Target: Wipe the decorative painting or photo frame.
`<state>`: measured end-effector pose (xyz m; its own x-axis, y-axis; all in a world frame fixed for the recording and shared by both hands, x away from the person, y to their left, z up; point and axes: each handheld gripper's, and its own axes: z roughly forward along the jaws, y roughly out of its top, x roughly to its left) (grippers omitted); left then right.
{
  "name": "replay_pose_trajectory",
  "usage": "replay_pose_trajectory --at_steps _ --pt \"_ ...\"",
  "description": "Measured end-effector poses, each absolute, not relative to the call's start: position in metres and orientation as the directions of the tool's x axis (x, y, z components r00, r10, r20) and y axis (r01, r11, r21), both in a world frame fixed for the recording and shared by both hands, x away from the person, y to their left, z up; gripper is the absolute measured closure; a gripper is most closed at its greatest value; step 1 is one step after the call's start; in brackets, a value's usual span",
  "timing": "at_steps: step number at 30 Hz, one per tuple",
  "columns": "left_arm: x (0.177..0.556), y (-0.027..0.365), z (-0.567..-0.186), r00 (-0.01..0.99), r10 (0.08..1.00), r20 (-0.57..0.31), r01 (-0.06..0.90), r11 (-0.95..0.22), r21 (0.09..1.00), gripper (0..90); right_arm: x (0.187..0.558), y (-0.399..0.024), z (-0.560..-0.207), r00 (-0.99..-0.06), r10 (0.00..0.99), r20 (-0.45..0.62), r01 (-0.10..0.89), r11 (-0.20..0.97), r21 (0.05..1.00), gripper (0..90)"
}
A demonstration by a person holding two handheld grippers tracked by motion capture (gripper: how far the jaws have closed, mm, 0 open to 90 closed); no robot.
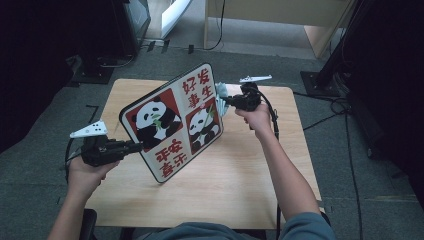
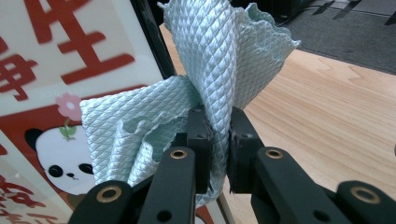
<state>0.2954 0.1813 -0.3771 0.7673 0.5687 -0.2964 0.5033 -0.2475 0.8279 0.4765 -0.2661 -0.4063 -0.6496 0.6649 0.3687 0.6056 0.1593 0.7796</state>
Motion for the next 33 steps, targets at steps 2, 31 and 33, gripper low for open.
replay_pose_trajectory --at_steps 2,31,33 --pt "0.295 0.181 -0.377 0.767 0.569 -0.296 0.503 -0.248 0.828 78.1 0.476 -0.267 -0.409 -0.642 0.667 0.377 0.614 0.153 0.774 82.3" --pt "0.296 0.179 -0.378 0.771 0.568 -0.288 0.499 -0.258 0.827 77.8 0.46 -0.272 -0.452 -0.613 0.705 0.356 0.622 0.153 0.767 81.3" --pt "0.296 0.179 -0.378 0.771 0.567 -0.289 0.5 -0.258 0.827 77.8 0.459 -0.272 -0.454 -0.62 0.706 0.341 0.621 0.176 0.764 81.4"
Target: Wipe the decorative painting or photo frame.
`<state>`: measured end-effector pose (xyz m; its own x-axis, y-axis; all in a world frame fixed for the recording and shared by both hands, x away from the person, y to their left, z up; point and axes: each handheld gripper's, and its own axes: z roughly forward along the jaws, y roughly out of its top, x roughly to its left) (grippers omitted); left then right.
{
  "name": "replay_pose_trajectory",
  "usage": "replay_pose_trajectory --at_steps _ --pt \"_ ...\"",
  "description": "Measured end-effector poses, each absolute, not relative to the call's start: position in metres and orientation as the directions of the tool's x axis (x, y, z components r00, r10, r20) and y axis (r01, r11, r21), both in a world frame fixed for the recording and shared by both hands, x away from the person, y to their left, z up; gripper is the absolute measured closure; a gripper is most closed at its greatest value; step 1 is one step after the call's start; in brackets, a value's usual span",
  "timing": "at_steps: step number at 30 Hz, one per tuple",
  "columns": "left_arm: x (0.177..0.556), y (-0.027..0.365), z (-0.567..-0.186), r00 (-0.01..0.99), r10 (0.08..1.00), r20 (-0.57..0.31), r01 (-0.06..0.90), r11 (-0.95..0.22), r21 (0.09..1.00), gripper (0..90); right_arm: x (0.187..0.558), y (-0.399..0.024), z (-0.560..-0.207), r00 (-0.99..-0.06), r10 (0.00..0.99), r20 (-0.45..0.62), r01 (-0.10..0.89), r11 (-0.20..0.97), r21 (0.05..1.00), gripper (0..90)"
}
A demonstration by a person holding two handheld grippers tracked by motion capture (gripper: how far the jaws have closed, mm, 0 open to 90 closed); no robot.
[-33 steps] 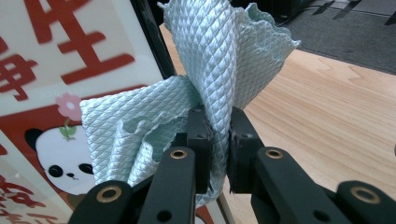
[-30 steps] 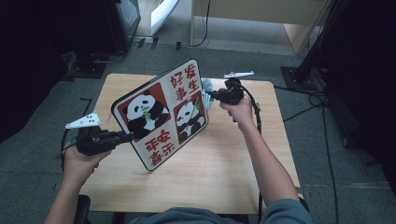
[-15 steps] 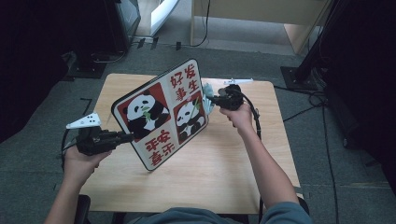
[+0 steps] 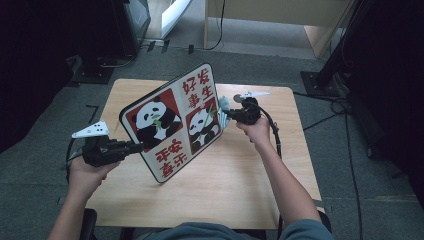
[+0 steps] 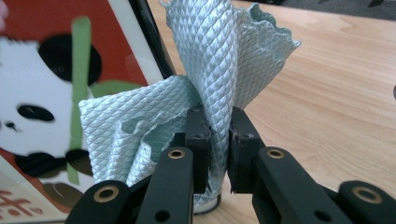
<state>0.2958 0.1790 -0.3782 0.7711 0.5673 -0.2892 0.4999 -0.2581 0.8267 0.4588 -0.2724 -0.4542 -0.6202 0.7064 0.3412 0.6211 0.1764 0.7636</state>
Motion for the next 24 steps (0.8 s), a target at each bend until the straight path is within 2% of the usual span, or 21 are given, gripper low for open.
replay_pose_trajectory --at_steps 24 --pt "0.296 0.178 -0.379 0.772 0.566 -0.291 0.502 -0.26 0.825 77.7 0.441 -0.279 -0.494 -0.583 0.732 0.352 0.65 0.161 0.743 80.9"
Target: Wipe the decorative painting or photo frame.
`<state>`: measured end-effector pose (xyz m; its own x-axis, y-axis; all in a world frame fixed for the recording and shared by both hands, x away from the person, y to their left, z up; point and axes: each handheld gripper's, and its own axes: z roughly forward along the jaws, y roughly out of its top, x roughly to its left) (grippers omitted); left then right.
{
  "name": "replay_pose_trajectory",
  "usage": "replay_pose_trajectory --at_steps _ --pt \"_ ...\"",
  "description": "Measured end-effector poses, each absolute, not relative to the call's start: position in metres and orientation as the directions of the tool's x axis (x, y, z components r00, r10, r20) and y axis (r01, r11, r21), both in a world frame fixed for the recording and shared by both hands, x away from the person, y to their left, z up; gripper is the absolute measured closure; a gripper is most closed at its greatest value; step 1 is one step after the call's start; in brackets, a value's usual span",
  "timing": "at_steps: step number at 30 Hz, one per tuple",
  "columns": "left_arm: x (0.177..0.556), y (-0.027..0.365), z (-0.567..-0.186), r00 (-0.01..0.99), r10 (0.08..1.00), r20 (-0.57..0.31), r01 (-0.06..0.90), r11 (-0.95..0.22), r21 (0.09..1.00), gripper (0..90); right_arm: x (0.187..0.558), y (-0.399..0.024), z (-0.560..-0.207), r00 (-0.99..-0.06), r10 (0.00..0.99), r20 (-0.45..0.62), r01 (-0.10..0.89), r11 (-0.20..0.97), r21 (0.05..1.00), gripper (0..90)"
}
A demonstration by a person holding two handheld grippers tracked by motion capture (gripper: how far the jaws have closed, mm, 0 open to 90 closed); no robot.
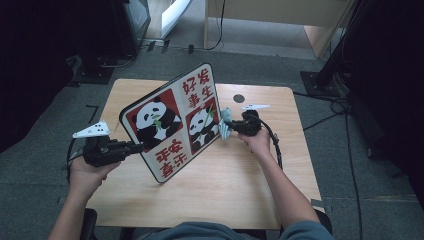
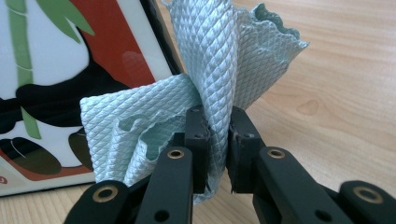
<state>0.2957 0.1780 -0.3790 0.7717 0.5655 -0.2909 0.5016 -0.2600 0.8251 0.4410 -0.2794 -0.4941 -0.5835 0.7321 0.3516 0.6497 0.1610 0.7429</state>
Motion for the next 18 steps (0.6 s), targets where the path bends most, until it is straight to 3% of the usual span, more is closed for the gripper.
replay_pose_trajectory --at_steps 8,18 --pt "0.296 0.179 -0.379 0.772 0.564 -0.292 0.501 -0.257 0.827 77.7 0.438 -0.279 -0.5 -0.581 0.747 0.323 0.646 0.181 0.742 81.1" --pt "0.295 0.181 -0.378 0.766 0.576 -0.285 0.501 -0.258 0.826 72.5 0.438 -0.295 -0.488 -0.535 0.783 0.317 0.616 0.105 0.78 81.3"
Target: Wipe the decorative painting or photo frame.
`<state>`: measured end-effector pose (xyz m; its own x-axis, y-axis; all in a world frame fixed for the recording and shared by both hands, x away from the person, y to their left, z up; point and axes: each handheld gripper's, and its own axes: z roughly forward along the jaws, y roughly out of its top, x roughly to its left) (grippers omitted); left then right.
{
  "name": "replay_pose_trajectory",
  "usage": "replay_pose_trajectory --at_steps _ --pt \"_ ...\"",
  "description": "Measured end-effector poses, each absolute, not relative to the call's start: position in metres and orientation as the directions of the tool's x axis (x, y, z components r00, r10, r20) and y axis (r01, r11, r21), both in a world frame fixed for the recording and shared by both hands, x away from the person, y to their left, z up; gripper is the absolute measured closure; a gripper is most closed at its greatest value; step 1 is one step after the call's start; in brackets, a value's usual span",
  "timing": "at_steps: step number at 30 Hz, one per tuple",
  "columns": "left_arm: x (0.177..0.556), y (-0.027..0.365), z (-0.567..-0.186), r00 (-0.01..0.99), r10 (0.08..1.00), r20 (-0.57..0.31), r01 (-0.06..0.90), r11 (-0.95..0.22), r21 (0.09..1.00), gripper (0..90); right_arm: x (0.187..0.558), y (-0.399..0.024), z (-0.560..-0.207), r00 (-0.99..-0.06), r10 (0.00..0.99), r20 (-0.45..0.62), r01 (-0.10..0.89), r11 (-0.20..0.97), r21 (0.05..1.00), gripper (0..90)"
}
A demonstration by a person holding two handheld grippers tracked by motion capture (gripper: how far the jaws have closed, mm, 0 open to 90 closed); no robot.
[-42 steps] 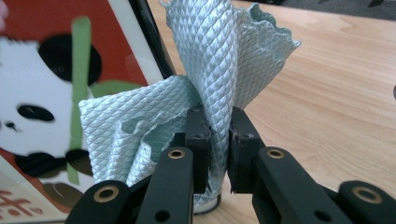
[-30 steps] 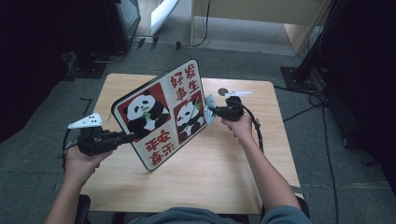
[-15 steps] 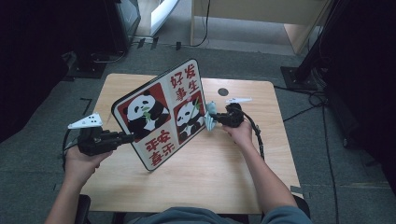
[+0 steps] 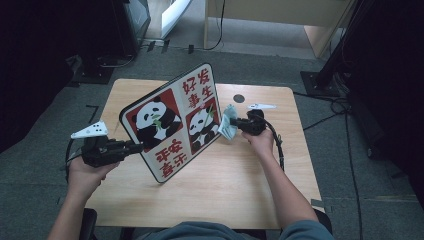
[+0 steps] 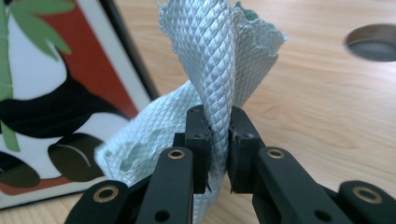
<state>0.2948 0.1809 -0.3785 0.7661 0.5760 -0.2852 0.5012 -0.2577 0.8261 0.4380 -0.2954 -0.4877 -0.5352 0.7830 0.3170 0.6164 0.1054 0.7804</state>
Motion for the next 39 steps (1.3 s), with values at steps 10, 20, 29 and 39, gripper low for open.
replay_pose_trajectory --at_steps 10,20,29,39 --pt "0.293 0.183 -0.38 0.765 0.582 -0.276 0.507 -0.281 0.815 54.7 0.437 -0.317 -0.479 -0.497 0.811 0.309 0.619 0.082 0.781 81.0" --pt "0.29 0.193 -0.383 0.769 0.588 -0.251 0.491 -0.292 0.821 45.4 0.435 -0.338 -0.477 -0.449 0.85 0.277 0.617 0.07 0.784 80.7" --pt "0.288 0.201 -0.387 0.765 0.588 -0.261 0.499 -0.285 0.818 41.9 0.436 -0.353 -0.479 -0.418 0.876 0.24 0.608 0.074 0.791 79.9" --pt "0.278 0.211 -0.392 0.753 0.603 -0.263 0.506 -0.276 0.817 40.4 0.451 -0.356 -0.494 -0.393 0.893 0.22 0.641 0.094 0.762 79.3"
